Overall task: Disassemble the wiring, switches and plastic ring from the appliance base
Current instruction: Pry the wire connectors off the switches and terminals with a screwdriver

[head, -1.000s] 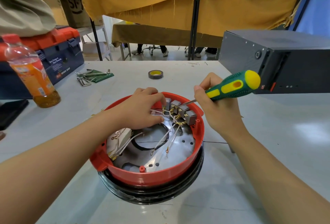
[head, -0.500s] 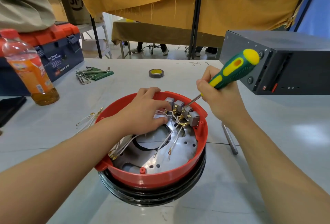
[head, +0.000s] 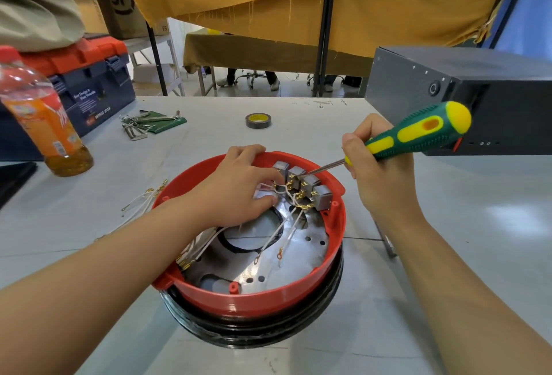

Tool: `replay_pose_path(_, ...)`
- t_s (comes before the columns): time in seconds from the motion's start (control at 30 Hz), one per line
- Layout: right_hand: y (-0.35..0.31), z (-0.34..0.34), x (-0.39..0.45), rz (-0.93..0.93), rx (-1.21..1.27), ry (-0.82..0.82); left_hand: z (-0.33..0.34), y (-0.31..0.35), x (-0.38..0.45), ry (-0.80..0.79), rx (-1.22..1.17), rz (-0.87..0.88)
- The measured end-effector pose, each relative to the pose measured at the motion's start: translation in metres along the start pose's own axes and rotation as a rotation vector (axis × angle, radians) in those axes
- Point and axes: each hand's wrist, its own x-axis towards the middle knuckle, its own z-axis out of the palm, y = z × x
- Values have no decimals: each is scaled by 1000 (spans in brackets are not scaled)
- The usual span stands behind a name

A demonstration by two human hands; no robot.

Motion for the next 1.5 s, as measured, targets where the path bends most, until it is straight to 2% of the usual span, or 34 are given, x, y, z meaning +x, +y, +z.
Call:
replay_pose_path(0.53,0,-4,-1,-38,-94,-107,2,-3,1,3,33,14)
replay_pose_path(0.8,8,-5,8,158,193,-43,1,-2,1,-3,41,17)
replay_pose_path(1.13,14,-6,11,224,349,9,1,-2,1,0,50,9)
replay_pose_path(1.3,12,-5,8,201,286,1,1,-1,1,4,50,9)
replay_pose_path(1.5,9,-3,5,86,125,-31,0,-1,0,10,39,8)
